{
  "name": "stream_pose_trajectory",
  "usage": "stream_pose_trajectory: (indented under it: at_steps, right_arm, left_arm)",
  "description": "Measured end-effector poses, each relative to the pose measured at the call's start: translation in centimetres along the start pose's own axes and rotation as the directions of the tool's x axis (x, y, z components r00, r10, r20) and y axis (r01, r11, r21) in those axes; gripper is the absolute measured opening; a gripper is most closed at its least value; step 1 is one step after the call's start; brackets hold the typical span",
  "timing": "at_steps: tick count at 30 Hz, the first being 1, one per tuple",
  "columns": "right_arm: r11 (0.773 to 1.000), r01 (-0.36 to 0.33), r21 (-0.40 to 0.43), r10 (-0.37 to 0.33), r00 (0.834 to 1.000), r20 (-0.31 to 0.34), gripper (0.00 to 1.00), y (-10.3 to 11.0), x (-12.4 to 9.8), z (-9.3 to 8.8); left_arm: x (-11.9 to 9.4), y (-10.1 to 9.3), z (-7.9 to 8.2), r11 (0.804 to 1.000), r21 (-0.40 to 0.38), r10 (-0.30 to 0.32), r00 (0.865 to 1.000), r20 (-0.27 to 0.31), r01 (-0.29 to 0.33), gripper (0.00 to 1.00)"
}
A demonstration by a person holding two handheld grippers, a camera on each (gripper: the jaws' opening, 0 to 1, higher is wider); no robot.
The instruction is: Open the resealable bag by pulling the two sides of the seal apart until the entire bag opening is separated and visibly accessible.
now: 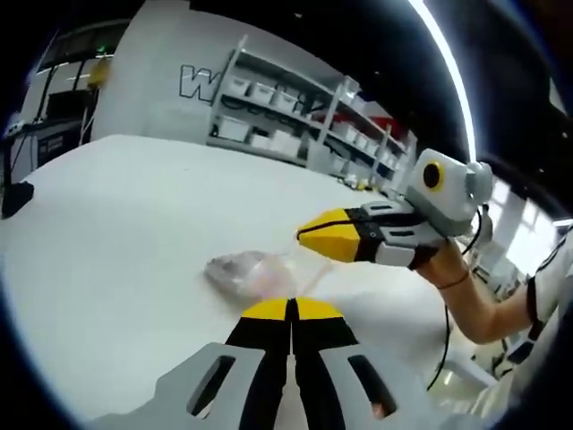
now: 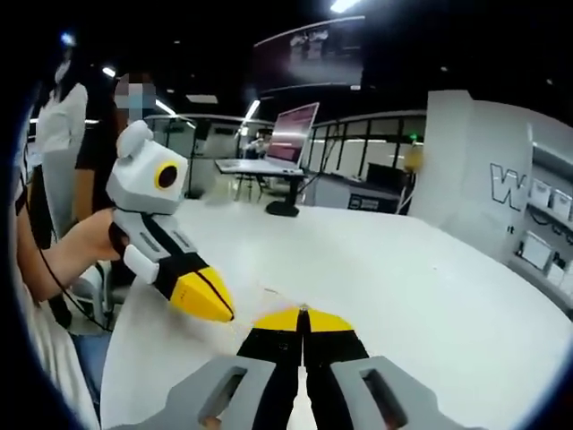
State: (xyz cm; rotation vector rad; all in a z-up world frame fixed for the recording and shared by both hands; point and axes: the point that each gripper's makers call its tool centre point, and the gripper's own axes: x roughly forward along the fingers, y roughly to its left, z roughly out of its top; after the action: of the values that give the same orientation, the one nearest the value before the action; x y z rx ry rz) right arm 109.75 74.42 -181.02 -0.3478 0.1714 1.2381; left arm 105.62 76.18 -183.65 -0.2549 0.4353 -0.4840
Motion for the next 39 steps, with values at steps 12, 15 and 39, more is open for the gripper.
stream_pose_trajectory:
  at_steps: [12, 15, 39]
  right_arm:
    - [0.998, 0.056, -0.004, -0.056, 0.998, -0.012, 0.00, -1.3, -0.2, -0.2]
    - [0.998, 0.069, 0.005, -0.069, 0.998, -0.006, 0.00, -1.8, -0.5, 0.0]
    - [0.999, 0.016, -0.035, -0.015, 1.000, 0.007, 0.00, 0.2, -0.4, 1.3]
  left_arm:
    - [-0.3, 0.5, 0.0, 1.000, -0.009, 0.020, 1.000, 0.002, -0.020, 0.00]
    - [-0.4, 0.7, 0.0, 1.000, -0.007, 0.030, 1.000, 0.004, -0.030, 0.00]
    - [0.5, 0.0, 2.8, 0.989, -0.149, 0.010, 0.993, 0.117, 0.008, 0.16]
